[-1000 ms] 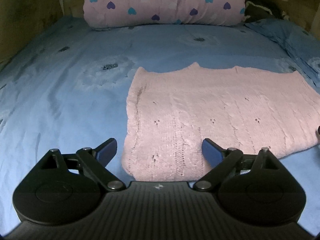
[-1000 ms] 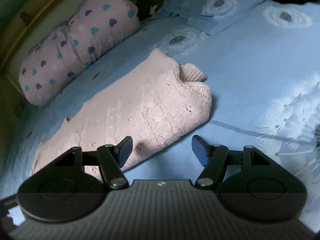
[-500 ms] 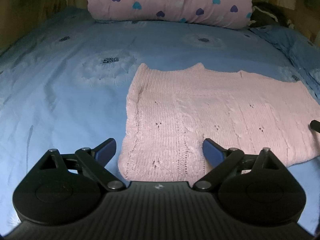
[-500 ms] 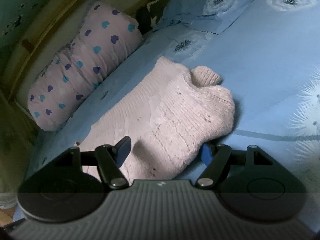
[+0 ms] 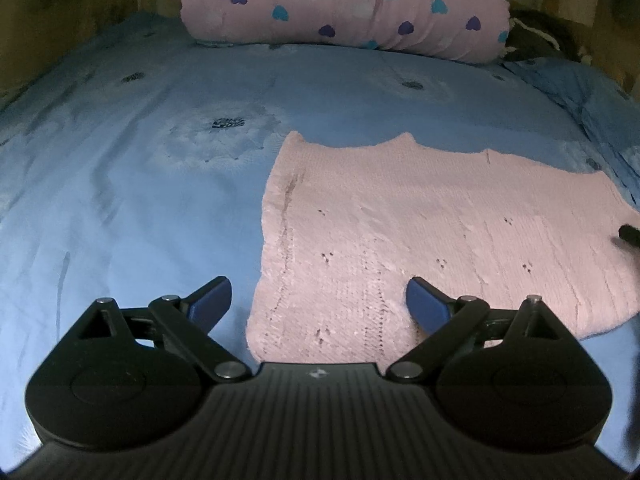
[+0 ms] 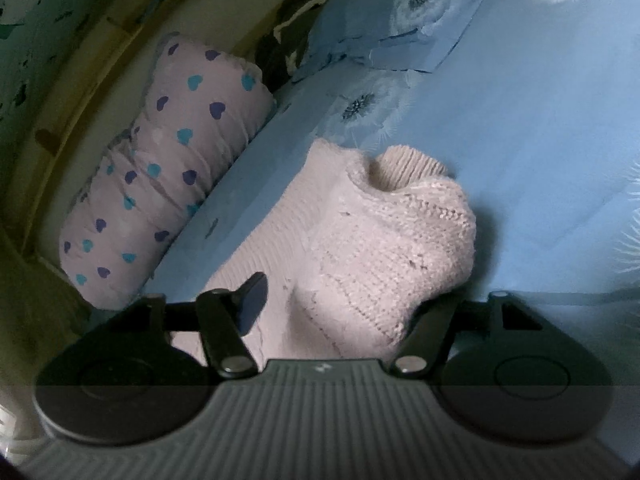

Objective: Fold small clothes

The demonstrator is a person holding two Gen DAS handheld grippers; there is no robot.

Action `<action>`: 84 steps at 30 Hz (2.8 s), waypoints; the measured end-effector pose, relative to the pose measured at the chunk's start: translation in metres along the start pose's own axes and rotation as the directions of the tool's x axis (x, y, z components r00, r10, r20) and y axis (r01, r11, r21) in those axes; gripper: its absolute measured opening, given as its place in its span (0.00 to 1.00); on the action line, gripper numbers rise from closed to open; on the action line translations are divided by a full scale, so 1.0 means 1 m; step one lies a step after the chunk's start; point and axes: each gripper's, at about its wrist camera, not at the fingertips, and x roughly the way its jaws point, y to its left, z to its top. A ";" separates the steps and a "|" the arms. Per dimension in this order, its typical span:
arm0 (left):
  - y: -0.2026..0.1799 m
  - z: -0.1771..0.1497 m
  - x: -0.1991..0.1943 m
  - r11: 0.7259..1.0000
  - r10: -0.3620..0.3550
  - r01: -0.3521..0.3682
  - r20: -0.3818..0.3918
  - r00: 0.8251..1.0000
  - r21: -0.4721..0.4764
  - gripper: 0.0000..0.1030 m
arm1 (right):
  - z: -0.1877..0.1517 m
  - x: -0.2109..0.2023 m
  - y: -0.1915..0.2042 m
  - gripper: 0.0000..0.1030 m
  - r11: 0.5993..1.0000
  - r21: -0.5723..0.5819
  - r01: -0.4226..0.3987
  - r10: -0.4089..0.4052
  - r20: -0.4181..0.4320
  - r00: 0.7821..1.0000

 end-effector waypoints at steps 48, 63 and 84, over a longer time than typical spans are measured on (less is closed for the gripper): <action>0.069 0.011 -0.010 0.976 0.129 -0.128 -0.005 0.992 -0.173 0.94 | -0.095 0.031 0.169 0.31 0.675 -0.711 -0.198 0.047 -0.226 0.973; 0.111 0.013 -0.018 0.933 0.167 -0.159 -0.002 0.986 -0.323 0.94 | -0.134 -0.001 0.256 0.30 0.475 -0.850 -0.226 0.122 -0.191 0.974; 0.075 0.014 -0.009 0.965 -0.105 0.104 0.010 0.994 -0.239 0.94 | -0.121 -0.003 0.226 0.32 0.739 -0.591 -0.323 0.214 -0.249 0.945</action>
